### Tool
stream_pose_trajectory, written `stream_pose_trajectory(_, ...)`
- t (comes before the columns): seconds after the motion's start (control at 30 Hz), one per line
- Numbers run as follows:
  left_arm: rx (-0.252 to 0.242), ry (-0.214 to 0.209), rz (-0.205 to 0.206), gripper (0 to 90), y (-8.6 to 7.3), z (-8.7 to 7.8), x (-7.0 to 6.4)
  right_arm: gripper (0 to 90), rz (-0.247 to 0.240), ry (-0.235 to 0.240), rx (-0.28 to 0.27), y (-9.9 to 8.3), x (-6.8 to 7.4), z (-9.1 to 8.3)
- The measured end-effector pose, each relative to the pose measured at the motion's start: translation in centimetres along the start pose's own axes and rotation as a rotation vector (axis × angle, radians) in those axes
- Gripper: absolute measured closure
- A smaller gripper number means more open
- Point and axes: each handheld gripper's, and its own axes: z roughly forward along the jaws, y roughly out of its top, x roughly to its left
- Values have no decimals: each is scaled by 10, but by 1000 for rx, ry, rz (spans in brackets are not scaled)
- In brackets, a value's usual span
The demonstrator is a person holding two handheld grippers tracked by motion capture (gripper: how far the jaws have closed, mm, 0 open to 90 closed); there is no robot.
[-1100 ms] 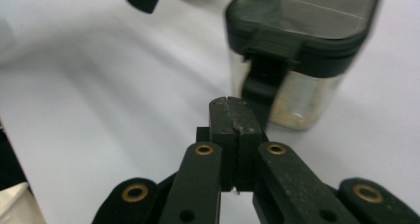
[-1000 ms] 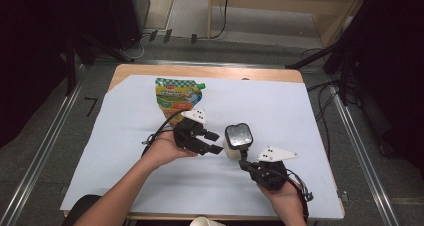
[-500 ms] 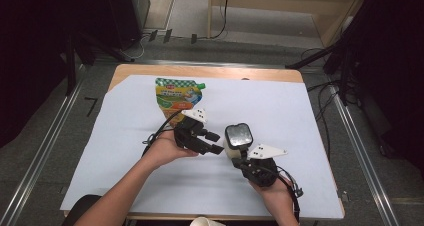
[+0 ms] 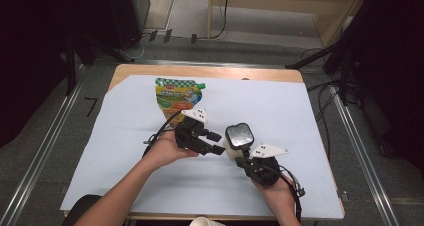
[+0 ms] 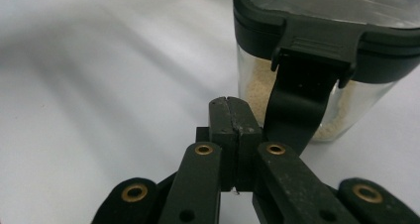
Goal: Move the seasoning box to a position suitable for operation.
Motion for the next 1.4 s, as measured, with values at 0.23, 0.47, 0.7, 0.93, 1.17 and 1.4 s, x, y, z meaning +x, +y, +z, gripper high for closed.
stream_pose_trajectory(0.23,15,23,6,450,-1,2,1,900,8,-14,3,-2,-7,-5)
stream_pose_trajectory(0.47,7,13,14,452,0,4,-2,900,17,-33,7,-5,-17,-11)
stream_pose_trajectory(0.7,23,-3,22,466,1,9,-1,900,58,-34,20,-5,-33,-19)
stream_pose_trajectory(0.93,56,-5,35,482,2,17,5,900,88,-30,23,-5,-49,-22)
stream_pose_trajectory(1.17,45,-3,47,476,5,21,8,900,99,-46,20,-3,-65,-24)
stream_pose_trajectory(1.4,56,-14,19,477,9,24,16,900,133,-51,16,-1,-84,-22)
